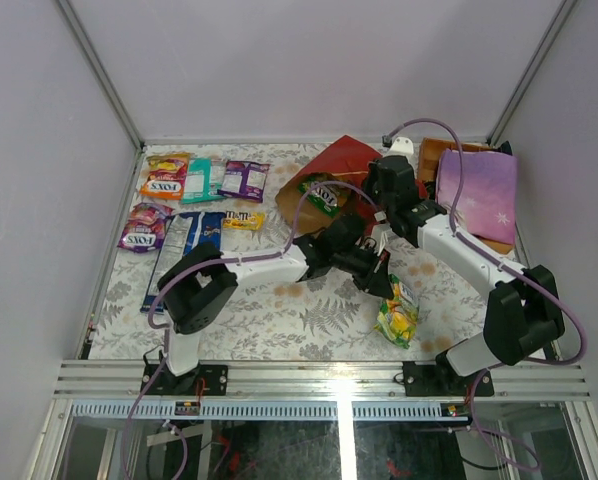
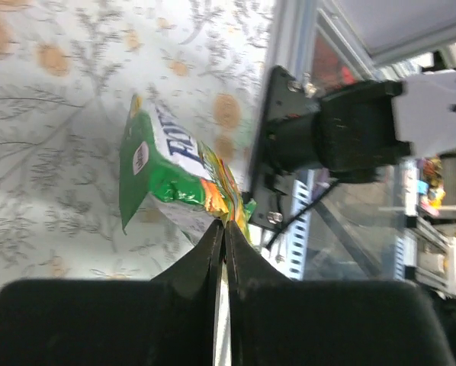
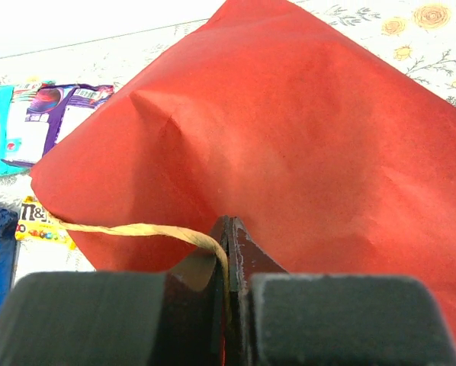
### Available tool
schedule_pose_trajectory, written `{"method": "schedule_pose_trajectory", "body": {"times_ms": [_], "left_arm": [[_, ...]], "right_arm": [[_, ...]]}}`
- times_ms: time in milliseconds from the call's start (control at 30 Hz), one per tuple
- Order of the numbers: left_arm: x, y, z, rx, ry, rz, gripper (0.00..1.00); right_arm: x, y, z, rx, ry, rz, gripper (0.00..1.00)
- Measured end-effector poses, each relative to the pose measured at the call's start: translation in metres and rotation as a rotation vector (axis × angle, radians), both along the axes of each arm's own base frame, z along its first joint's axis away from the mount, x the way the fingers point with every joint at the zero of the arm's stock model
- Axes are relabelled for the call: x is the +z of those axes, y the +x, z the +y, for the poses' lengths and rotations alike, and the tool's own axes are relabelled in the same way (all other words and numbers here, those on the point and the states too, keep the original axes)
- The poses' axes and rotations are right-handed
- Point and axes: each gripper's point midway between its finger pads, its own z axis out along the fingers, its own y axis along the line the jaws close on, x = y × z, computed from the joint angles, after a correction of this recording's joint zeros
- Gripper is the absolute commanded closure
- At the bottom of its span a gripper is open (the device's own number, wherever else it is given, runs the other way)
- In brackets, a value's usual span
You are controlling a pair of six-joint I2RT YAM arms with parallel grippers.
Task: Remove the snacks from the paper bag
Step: Place the snack at the center of the board.
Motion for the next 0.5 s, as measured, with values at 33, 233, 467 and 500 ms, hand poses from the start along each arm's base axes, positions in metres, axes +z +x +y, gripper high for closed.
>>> {"method": "schedule_pose_trajectory", "body": {"times_ms": [33, 233, 467, 500], "left_arm": [[-0.007, 0.004, -0.002, 0.02, 0.009, -0.012, 0.95], [-0.068, 0.036, 0.006, 0.177, 0.153, -0.109, 0.27], [-0.104, 0.057, 0.039, 0.381, 0.312, -0.146, 0.0], [-0.105, 0.058, 0.044, 0.401, 0.325, -0.151, 0.0]], "right_arm": [[0.001, 0.0, -0.001, -0.001, -0.004, -0.002, 1.0], [-0.004, 0.0, -0.007, -0.016, -0.028, 0.006, 1.0], [-0.005, -0.001, -0.007, -0.014, -0.029, 0.01, 1.0], [-0.005, -0.001, -0.007, -0.014, -0.028, 0.008, 1.0]]}}
